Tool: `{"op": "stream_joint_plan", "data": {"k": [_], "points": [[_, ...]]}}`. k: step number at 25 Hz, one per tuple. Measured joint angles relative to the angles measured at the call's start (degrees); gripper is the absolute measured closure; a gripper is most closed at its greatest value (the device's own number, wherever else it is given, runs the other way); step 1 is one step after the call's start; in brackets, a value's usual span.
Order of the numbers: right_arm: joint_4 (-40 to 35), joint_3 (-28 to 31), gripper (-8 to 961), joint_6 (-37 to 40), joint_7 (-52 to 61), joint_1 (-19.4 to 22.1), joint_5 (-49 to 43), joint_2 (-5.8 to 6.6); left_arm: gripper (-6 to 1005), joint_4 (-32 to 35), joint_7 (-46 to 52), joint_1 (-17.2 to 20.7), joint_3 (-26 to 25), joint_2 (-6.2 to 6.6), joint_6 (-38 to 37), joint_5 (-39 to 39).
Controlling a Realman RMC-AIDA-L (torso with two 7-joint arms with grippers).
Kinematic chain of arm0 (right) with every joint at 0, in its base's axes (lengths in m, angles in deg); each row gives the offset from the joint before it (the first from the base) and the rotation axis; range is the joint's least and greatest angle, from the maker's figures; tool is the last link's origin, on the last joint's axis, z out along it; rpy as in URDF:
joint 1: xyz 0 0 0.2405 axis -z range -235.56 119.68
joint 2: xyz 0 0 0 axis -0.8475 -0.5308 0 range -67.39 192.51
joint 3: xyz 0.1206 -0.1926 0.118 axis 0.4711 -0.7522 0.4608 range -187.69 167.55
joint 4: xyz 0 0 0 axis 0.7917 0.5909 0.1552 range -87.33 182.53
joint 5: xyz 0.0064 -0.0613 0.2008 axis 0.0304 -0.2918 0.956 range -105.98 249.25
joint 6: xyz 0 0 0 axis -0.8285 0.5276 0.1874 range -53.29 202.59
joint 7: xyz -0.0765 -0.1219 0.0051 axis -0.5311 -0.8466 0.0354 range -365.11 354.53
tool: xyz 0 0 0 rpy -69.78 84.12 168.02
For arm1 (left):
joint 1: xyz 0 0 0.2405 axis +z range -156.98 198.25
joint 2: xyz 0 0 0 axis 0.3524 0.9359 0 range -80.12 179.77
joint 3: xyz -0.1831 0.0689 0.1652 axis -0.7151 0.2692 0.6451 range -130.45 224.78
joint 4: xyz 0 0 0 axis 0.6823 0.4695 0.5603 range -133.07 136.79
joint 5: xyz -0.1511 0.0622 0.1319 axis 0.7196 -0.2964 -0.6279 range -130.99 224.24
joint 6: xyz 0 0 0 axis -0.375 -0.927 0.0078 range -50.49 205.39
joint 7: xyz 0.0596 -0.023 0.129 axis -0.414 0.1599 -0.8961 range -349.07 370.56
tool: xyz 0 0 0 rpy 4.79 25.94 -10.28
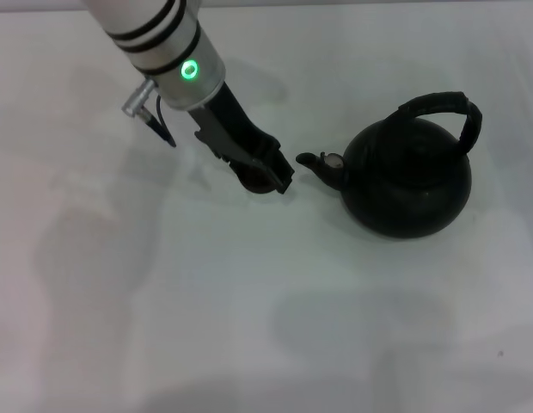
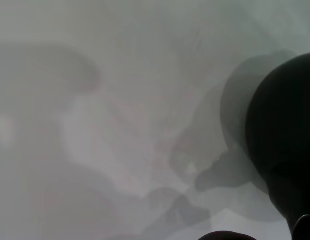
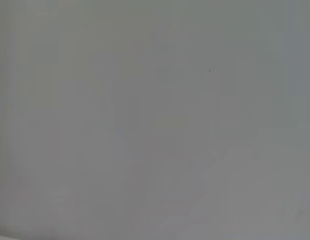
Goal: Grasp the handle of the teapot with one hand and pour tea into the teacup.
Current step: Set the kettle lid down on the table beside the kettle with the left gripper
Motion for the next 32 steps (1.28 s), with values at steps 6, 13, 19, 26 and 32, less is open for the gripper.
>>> {"op": "stream_joint_plan", "data": {"k": [6, 13, 19, 26, 32], "points": [[0.0, 0.0, 289, -0.1, 0.0, 0.0, 0.0, 0.00, 286, -2.2, 0.2, 0.6, 0.8, -0.21, -3.7, 1.0], [0.2, 0.0, 290, -0.1, 0.0, -0.3, -0.2, -0.07, 286, -6.3, 0.5, 0.1, 2.7, -0.25, -6.9, 1.4], [0.4, 0.0, 289, -0.1, 0.0, -0.3, -0.2, -0.09, 286, -7.3, 3.5, -0.1, 6.4, -0.07, -7.6, 1.0], [0.5, 0.0, 289, -0.1, 0.0, -0.3, -0.2, -0.09, 286, -7.0, 4.9, -0.2, 9.1, 0.06, -8.2, 1.4], [0.5, 0.0, 290, -0.1, 0.0, -0.3, -0.2, -0.09, 285, -7.0, 4.9, -0.4, 9.1, 0.06, -7.8, 1.5]]}}
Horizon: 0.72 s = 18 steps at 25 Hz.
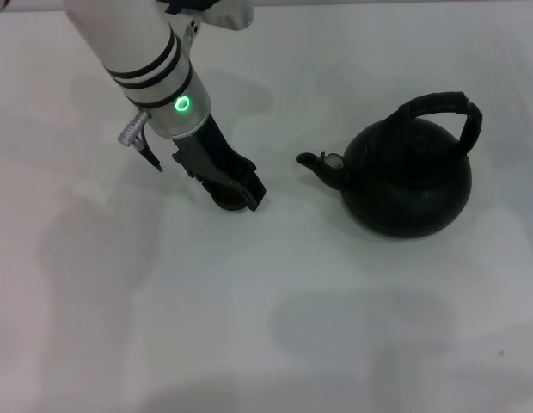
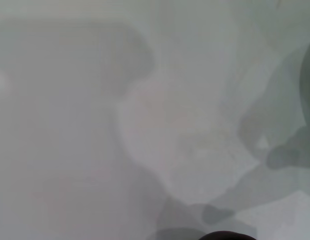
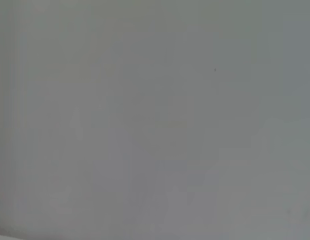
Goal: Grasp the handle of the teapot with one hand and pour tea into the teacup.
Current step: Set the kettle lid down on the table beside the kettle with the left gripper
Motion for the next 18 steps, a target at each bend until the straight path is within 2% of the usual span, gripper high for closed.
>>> {"op": "stream_joint_plan", "data": {"k": [18], "points": [[-0.1, 0.0, 289, -0.1, 0.0, 0.0, 0.0, 0.00, 284, -0.5, 0.1, 0.0, 0.0, -0.18, 0.3, 0.0]]}}
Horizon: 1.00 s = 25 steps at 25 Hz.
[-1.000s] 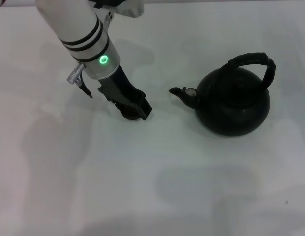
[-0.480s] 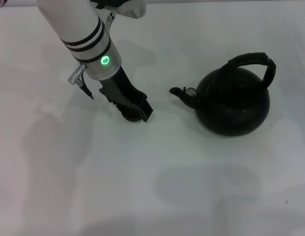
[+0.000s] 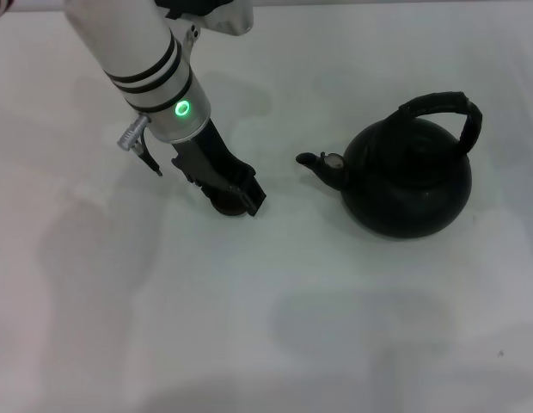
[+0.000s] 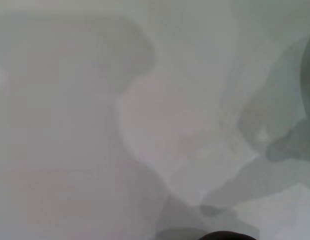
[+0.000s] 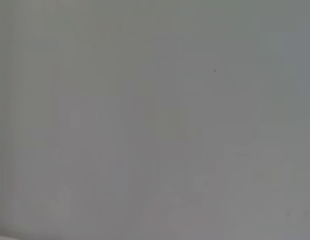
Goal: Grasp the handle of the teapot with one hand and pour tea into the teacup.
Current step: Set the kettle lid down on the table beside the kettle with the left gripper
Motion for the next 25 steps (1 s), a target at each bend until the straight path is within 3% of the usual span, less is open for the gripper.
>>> {"op": "stream_joint_plan", "data": {"k": [25], "points": [[0.2, 0.3, 290, -0.1, 0.0, 1.1, 0.2, 0.09, 244, 1.1, 0.5, 0.8, 0.0, 0.20, 1.1, -0.5]]}}
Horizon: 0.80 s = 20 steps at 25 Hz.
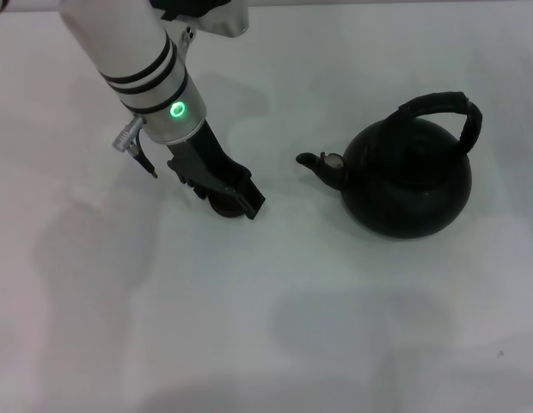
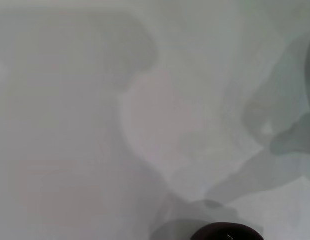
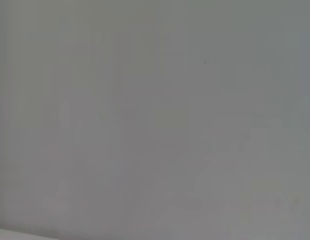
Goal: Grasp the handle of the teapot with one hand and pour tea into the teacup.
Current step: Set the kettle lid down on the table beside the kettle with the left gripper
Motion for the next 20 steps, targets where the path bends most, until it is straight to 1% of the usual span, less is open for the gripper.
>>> {"op": "stream_joint_plan", "data": {"k": [6, 9, 14, 16, 19, 20], "points": [[0.0, 0.0, 289, -0.1, 0.0, 0.1, 0.0, 0.00, 150, 5.8, 0.2, 2.8, -0.1, 0.27, 2.5, -0.8], [0.0, 0.2, 289, -0.1, 0.0, 0.1, 0.0, 0.00, 132, 9.8, 0.8, 4.7, -0.3, 0.39, 4.5, -2.1], [0.0, 0.2, 290, -0.3, 0.0, 0.0, 0.0, 0.00, 119, 15.9, 3.5, 7.5, -0.4, 0.54, 9.3, -6.8], [0.0, 0.2, 290, -0.4, 0.0, 0.0, 0.0, 0.00, 119, 19.8, 3.9, 9.5, -1.0, 0.54, 11.0, -7.8], [-0.1, 0.3, 290, -0.5, 0.0, 0.0, 0.0, 0.00, 118, 29.0, 3.5, 13.9, -3.6, 0.55, 12.2, -8.2], [-0.2, 0.2, 290, -0.5, 0.0, 0.0, 0.0, 0.00, 118, 33.1, 3.1, 16.2, -4.7, 0.54, 12.2, -8.0]]}}
